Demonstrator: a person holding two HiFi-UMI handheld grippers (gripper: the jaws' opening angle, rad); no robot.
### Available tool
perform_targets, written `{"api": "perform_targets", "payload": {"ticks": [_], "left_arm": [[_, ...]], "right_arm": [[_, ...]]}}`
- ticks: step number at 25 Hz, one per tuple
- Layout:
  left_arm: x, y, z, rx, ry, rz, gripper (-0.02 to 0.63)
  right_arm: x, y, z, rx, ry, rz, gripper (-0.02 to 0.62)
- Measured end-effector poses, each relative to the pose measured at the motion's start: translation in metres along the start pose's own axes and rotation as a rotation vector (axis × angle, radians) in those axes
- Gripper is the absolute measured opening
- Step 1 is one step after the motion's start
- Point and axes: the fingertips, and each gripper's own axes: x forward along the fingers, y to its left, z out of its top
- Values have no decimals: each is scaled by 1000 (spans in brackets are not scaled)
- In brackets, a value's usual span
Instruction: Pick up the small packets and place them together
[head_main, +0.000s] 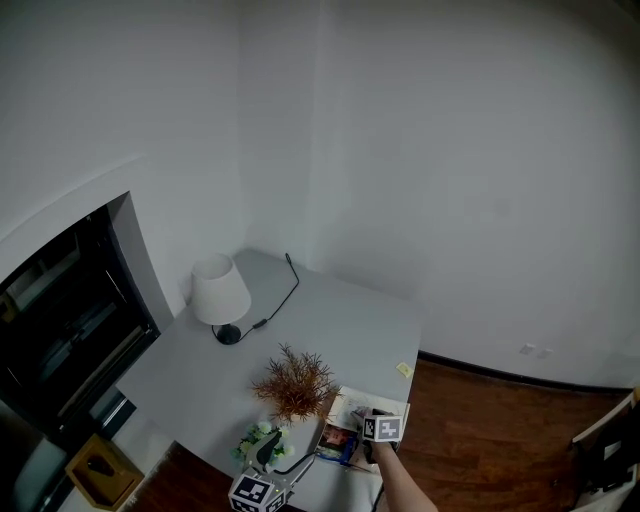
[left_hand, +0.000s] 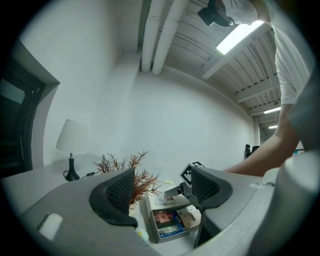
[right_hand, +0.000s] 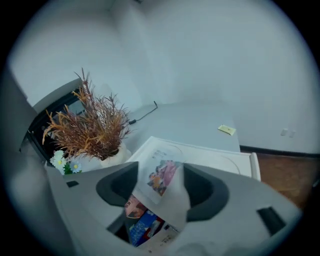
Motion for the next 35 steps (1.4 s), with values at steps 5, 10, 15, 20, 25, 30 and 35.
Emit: {"api": "perform_targets", "payload": {"ticks": [5, 10, 15, 20, 25, 30, 35], "left_arm": [[12, -15, -2, -12, 4, -66, 342], [20, -29, 5, -24, -12, -120, 342], [18, -32, 17, 28, -51, -134, 341], [16, -28, 32, 101, -126, -113, 342], [16, -28, 35, 123, -116, -98, 341], [13, -23, 30, 102, -103, -84, 333], [10, -24, 31, 66, -114, -92, 330]], "right_arm": [[-32, 20, 16, -38, -166, 89, 376], [-111, 50, 43, -126, -429, 136, 374], [-201, 69, 45, -235, -644, 51, 373], [-255, 70, 32, -244, -757, -31, 336], [-279, 61, 9, -207, -792, -95, 336], [-277, 68, 0, -230, -757, -54, 336], [-228, 58, -21, -323, -508, 52, 336]]}}
